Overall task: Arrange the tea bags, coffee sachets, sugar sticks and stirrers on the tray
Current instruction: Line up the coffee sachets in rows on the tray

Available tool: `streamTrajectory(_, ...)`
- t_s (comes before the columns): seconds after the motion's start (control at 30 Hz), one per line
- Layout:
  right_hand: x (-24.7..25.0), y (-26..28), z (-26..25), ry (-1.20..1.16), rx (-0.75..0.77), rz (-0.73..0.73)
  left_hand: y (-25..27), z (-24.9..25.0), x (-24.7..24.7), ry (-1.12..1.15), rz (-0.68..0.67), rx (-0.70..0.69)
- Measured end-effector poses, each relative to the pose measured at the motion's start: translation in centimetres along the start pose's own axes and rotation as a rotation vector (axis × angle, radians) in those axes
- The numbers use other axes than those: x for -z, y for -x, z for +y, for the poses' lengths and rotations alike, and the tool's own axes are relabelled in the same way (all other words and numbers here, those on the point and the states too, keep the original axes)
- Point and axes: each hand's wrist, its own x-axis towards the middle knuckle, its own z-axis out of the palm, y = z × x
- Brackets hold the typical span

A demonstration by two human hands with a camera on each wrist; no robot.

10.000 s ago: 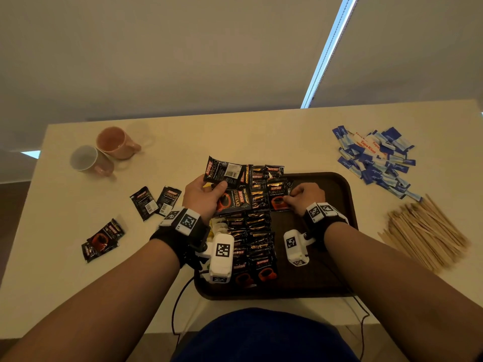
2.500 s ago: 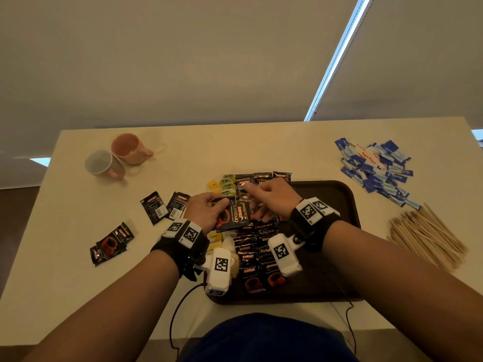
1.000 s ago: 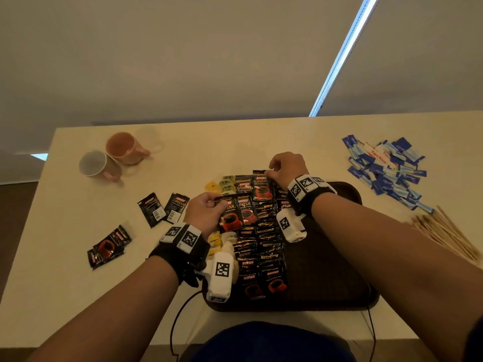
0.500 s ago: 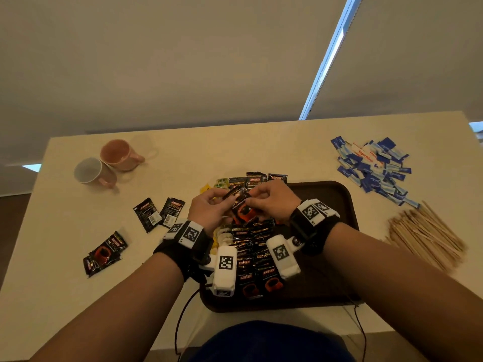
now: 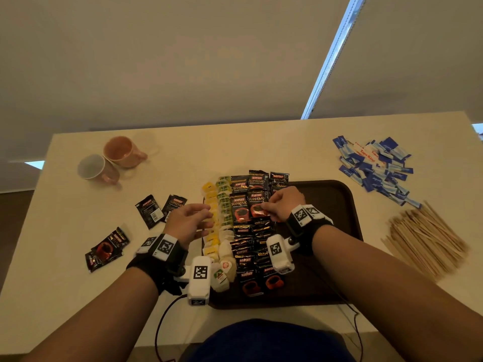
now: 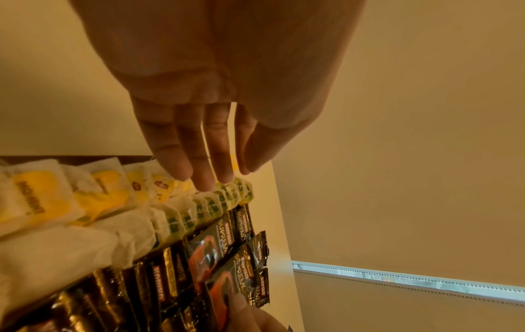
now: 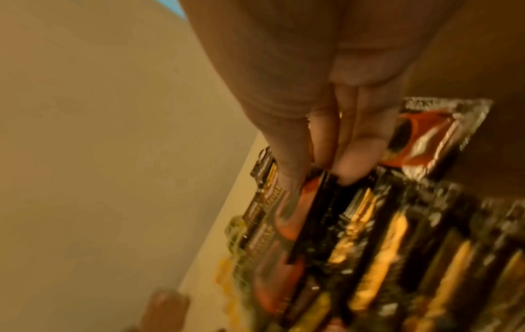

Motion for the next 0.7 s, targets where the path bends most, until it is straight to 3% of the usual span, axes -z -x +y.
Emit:
streamTrajectory(0.1,0.4,-0.5,-0.4,0.215,0.039,0.029,0.1,-0.1,-0.3,-0.008,-0.011,-0.001)
streamTrajectory(0.27,3.7,-2.1,0.9,0.262,0.027,0.226,0.2,0.1,-0.8,-0.009,-0.017,-0.013)
streamTrajectory(0.4,4.9,-3.7,2.1,0.289,-0.04,0.106,0.2,0.1,-0.9,-0.01,-0.014,-0.004)
streamTrajectory(0.7,4.8,-4.5,1.4,0.169,0.006,-0.051,0.1,0.3,-1.0,-0.019,-0.004,0.008)
